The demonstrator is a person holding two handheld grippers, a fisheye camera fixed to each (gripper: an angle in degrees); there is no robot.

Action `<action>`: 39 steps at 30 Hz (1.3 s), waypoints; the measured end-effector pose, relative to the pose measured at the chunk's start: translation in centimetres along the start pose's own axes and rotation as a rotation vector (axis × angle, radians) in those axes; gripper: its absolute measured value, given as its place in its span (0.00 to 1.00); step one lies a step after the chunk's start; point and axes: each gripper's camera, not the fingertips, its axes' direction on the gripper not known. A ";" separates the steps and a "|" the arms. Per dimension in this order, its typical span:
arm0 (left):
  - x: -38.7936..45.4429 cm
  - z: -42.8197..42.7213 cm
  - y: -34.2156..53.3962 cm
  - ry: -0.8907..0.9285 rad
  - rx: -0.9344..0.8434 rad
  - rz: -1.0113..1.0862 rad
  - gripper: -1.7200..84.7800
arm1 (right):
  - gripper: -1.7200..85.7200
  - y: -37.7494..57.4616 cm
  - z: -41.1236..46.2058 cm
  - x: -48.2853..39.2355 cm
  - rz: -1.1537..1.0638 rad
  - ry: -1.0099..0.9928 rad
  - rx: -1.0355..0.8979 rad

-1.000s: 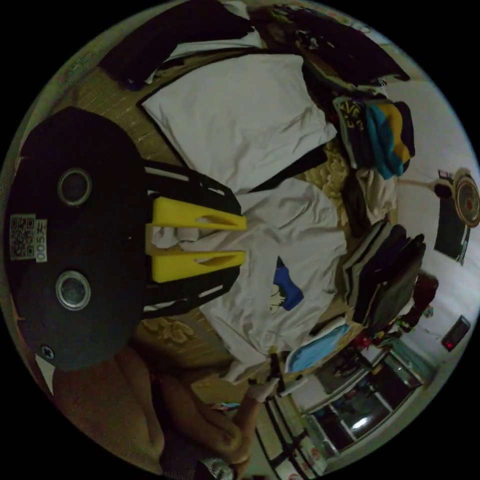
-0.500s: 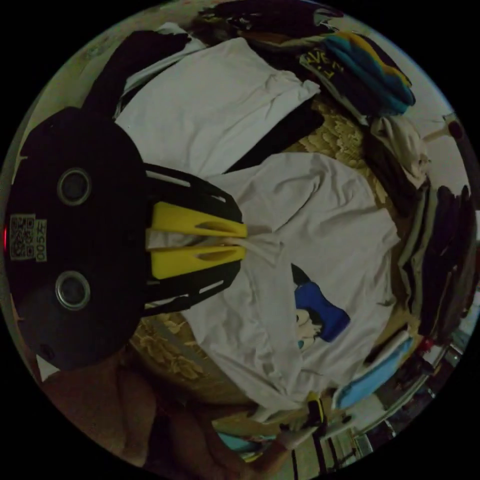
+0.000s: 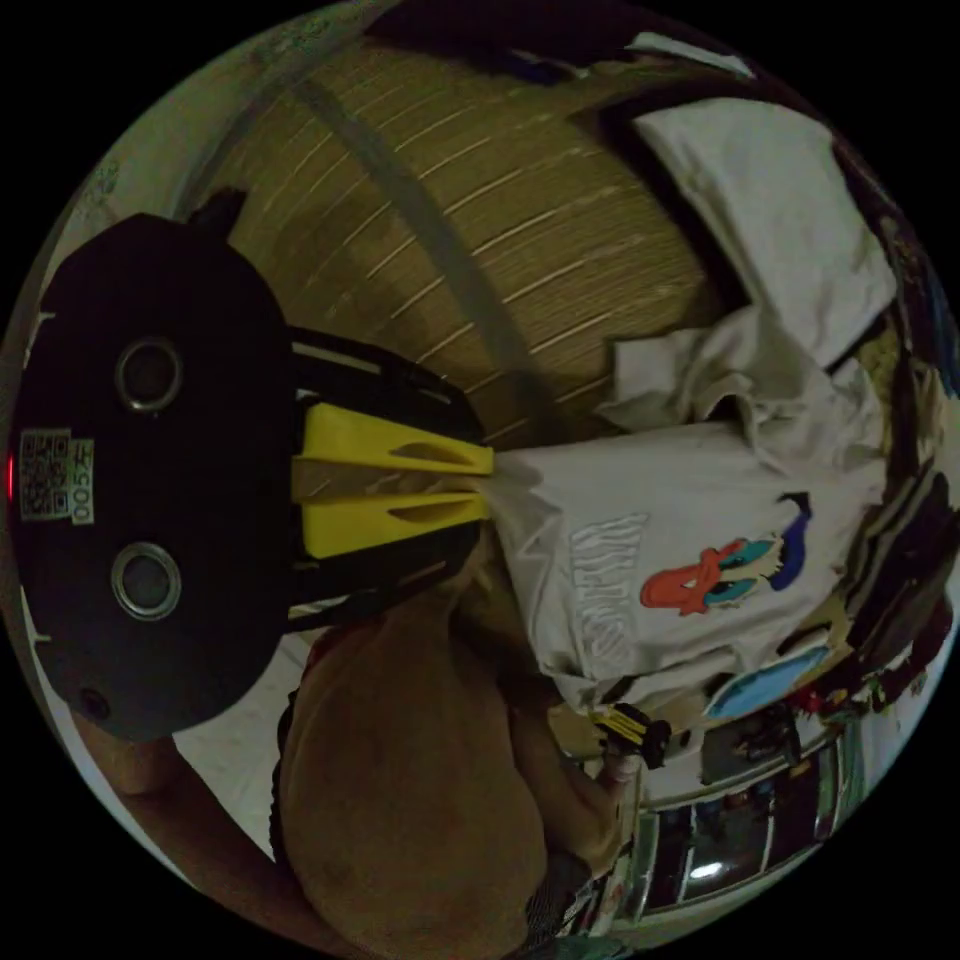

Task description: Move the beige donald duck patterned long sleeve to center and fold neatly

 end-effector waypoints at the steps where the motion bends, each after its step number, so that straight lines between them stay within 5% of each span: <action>1: -0.5 1.5 0.0 0.023 -0.032 -0.024 0.07 | 0.01 -0.5 1.7 0.4 0.008 0.054 -0.080; 8: -2.3 4.2 -1.4 0.121 -0.036 -0.104 0.08 | 0.05 -1.9 5.8 0.6 0.028 0.143 -0.243; 15: -1.5 2.9 -0.9 -0.029 -0.127 -0.228 0.05 | 0.06 -1.5 6.8 -0.7 0.000 0.169 -0.301; 23: 5.4 -3.9 -11.3 -0.172 0.221 -0.126 0.01 | 0.01 -0.6 2.1 -2.7 -0.015 -0.149 -0.359; 28: 11.0 -3.1 -23.9 -0.386 0.152 0.042 0.01 | 0.01 -1.5 -8.6 -2.6 0.112 0.333 0.164; 31: 14.2 -0.6 -30.9 -0.452 0.100 0.113 0.01 | 0.01 -2.4 -11.5 -1.4 0.195 0.528 0.310; 39: 20.4 6.4 -42.1 -0.487 0.007 0.113 0.01 | 0.01 -3.6 -10.7 1.3 0.298 0.723 0.265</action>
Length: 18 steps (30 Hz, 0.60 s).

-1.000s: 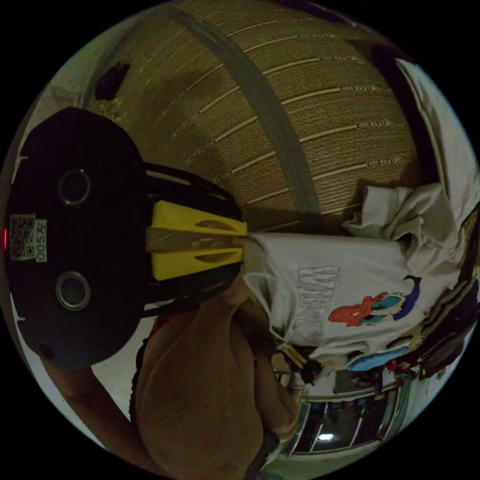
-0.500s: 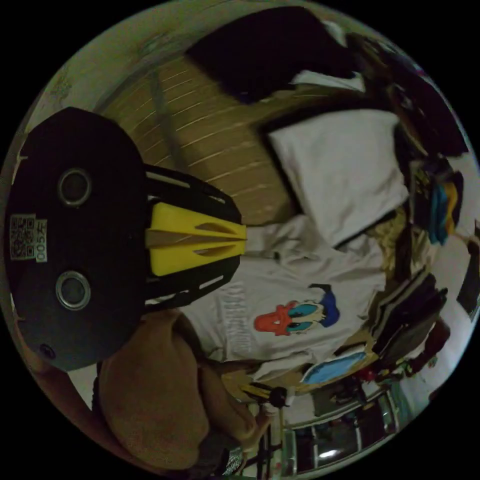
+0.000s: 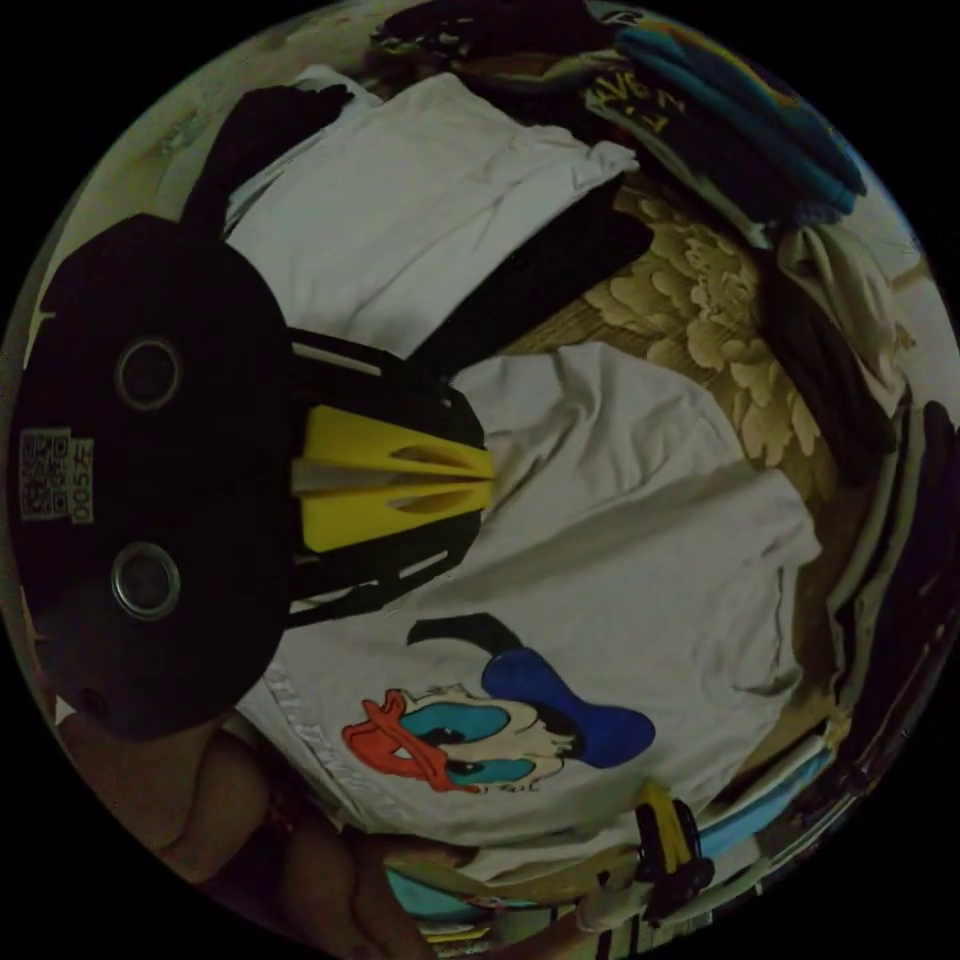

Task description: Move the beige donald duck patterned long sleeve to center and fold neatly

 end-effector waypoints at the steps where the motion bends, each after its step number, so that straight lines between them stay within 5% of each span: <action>1: 1.0 0.0 -0.9 -0.011 -0.004 0.019 0.02 | 0.01 0.4 0.3 0.1 -0.010 0.036 -0.019; 5: 3.4 -0.6 -3.4 -0.191 -0.070 -0.040 0.02 | 0.00 2.3 -0.4 1.2 0.019 0.068 0.010; 18: 17.0 -3.2 -7.9 -0.221 0.053 -0.079 0.02 | 0.01 16.6 -6.2 7.2 0.150 -0.088 0.256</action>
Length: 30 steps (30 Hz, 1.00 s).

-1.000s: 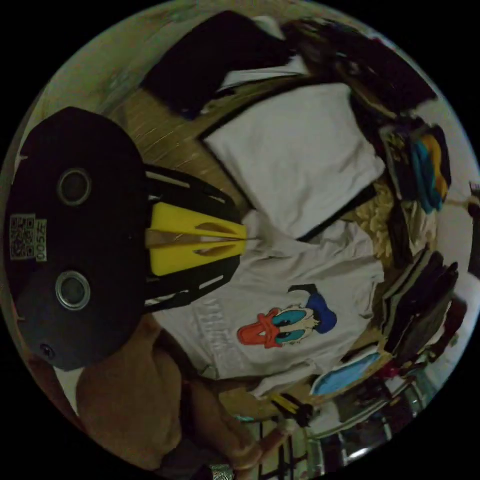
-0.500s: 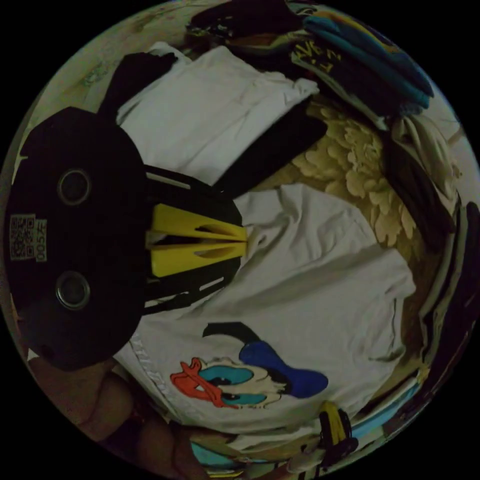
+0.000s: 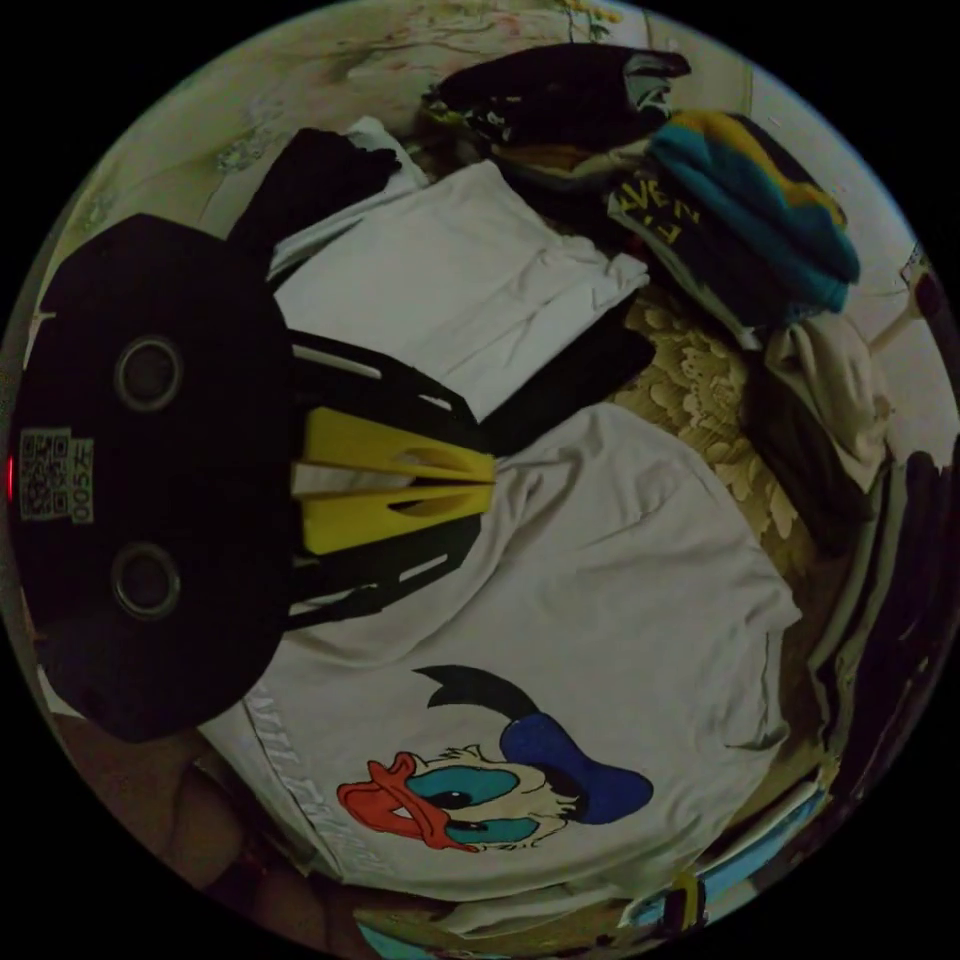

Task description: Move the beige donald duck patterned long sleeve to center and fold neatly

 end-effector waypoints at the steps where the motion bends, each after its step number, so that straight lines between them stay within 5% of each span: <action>1: 1.3 -1.2 0.1 -0.037 0.021 -0.014 0.02 | 0.01 2.3 -1.8 0.8 0.023 0.000 0.036; 7: 8.8 -8.7 -1.6 -0.028 0.173 0.011 0.02 | 0.01 16.3 -6.9 4.9 0.211 -0.029 0.082; 16: 31.2 -15.4 -9.3 0.197 0.136 0.680 0.02 | 0.11 34.0 -4.6 7.2 0.397 -0.080 -0.012; 23: 53.0 -15.4 -10.2 0.308 0.164 1.215 0.10 | 0.13 38.7 -3.0 8.6 0.344 -0.002 -0.041; 30: 66.2 -12.9 -9.7 0.201 0.310 1.342 0.14 | 0.08 43.0 -3.6 12.5 0.334 -0.085 0.005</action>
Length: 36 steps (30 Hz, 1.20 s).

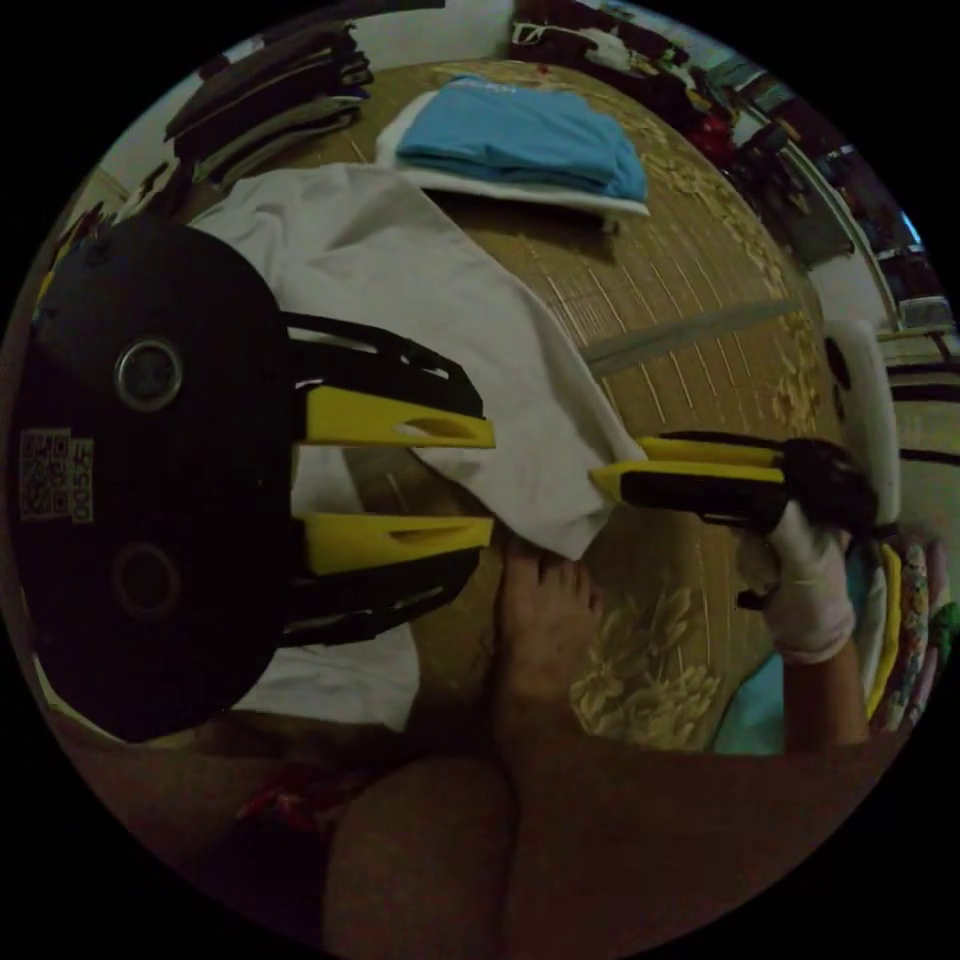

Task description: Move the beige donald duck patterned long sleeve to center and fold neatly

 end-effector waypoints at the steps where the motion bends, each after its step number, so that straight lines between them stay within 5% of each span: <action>1: -0.1 1.0 -1.1 0.006 -0.003 -0.019 0.14 | 0.07 0.4 -0.2 0.8 -0.002 -0.025 0.006; 9: -3.7 4.1 -3.6 0.128 0.004 -0.238 0.09 | 0.03 2.8 -1.6 5.2 -0.006 -0.189 0.004; 11: -5.8 3.9 -3.2 0.262 0.078 -0.360 0.08 | 0.02 3.3 -2.7 6.3 0.010 -0.232 0.033; 20: -10.6 0.0 -1.7 0.337 0.373 -0.578 0.07 | 0.02 5.7 -10.3 9.4 0.026 -0.406 0.226; 31: -13.5 -4.3 5.1 0.323 0.618 -0.735 0.07 | 0.01 4.5 -15.5 5.1 -0.112 -0.506 0.413; 36: -13.9 -6.4 11.1 0.332 0.713 -0.759 0.07 | 0.01 1.7 -15.5 0.5 -0.204 -0.520 0.356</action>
